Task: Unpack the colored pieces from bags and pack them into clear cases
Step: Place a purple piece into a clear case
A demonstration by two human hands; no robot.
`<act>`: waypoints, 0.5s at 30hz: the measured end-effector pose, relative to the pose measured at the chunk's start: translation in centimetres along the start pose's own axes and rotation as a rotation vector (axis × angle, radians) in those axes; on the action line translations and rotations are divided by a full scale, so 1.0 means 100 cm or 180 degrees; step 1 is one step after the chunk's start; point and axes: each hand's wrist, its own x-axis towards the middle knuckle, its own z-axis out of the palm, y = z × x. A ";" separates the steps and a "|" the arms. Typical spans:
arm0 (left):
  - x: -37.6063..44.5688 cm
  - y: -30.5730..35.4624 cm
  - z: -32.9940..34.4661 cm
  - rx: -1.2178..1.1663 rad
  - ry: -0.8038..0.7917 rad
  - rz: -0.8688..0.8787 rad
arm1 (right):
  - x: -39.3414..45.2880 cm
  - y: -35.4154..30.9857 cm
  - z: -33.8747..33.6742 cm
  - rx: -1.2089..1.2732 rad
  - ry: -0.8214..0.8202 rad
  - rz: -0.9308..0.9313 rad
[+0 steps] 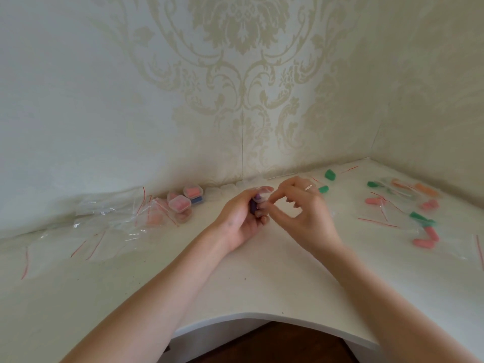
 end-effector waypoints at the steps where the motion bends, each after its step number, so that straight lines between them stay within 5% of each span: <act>1: 0.000 0.001 -0.001 -0.0129 -0.0067 -0.0052 | -0.002 0.002 0.003 -0.0206 -0.0136 -0.0269; 8: -0.007 0.002 0.001 -0.0527 -0.0163 -0.0376 | -0.003 0.016 0.012 -0.1415 -0.0383 -0.0975; 15: -0.002 -0.002 0.001 -0.0342 0.0048 -0.0487 | -0.003 0.011 0.015 -0.2115 0.0012 -0.1488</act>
